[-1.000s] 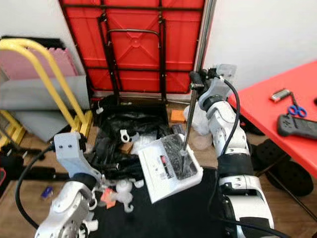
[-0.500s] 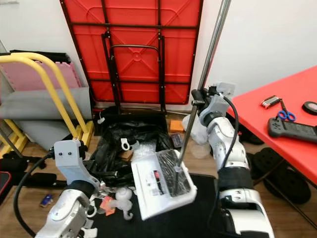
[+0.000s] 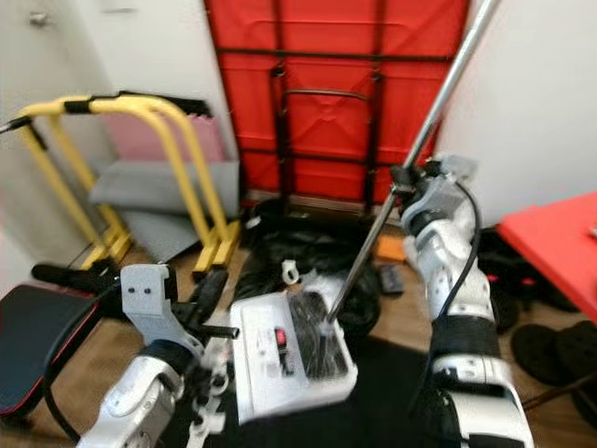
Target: Sweep floor
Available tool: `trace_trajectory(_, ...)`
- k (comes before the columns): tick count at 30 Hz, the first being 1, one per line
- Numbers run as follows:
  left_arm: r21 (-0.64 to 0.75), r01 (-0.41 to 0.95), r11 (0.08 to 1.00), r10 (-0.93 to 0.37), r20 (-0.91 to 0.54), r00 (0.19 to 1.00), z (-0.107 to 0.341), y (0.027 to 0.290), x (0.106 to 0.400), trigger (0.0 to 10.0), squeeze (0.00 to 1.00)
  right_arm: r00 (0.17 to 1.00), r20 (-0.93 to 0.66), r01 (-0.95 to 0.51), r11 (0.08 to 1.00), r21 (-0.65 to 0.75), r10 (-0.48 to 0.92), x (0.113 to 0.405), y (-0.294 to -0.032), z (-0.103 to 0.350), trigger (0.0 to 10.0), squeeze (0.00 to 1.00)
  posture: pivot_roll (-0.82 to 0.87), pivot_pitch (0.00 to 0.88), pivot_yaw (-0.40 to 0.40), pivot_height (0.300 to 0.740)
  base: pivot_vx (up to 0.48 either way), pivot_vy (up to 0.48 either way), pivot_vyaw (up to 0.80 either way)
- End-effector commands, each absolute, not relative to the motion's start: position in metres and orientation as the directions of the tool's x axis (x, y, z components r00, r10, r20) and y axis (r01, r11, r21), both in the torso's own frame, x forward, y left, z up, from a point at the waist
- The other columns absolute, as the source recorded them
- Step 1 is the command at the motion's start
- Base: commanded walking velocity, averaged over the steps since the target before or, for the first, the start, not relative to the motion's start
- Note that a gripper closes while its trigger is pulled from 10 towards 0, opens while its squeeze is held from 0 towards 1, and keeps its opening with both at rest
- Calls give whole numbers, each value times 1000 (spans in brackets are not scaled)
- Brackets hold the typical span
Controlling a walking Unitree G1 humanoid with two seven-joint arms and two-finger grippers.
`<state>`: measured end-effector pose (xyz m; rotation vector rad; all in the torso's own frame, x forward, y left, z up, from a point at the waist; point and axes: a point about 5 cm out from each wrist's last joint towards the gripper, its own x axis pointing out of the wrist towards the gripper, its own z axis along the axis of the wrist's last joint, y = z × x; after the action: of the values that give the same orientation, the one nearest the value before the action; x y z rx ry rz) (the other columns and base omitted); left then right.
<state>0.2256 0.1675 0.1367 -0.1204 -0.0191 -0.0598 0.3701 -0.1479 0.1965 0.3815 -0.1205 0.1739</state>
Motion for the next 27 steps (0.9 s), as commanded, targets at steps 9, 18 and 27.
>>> trace_trajectory(9, -138, 98, 986, -94, 37, 995, 139, 159, 223, 10000, 0, 963, 245, -193, 914, 357, 108, 369, -161, 221, 10000, 0, -28, 3, -53, 740, 322, 0, 0)
trace_trajectory(18, -145, 102, 984, -97, 39, 994, 141, 158, 219, 10000, 0, 957, 263, -203, 929, 311, 122, 375, -159, 227, 10000, 0, -27, 29, -53, 740, 321, 0, 0)
trace_trajectory(27, -158, 106, 982, -101, 37, 994, 146, 155, 211, 10000, 0, 945, 284, -227, 954, 198, 166, 386, -141, 237, 10000, 0, -21, 91, -54, 740, 282, 0, 0)
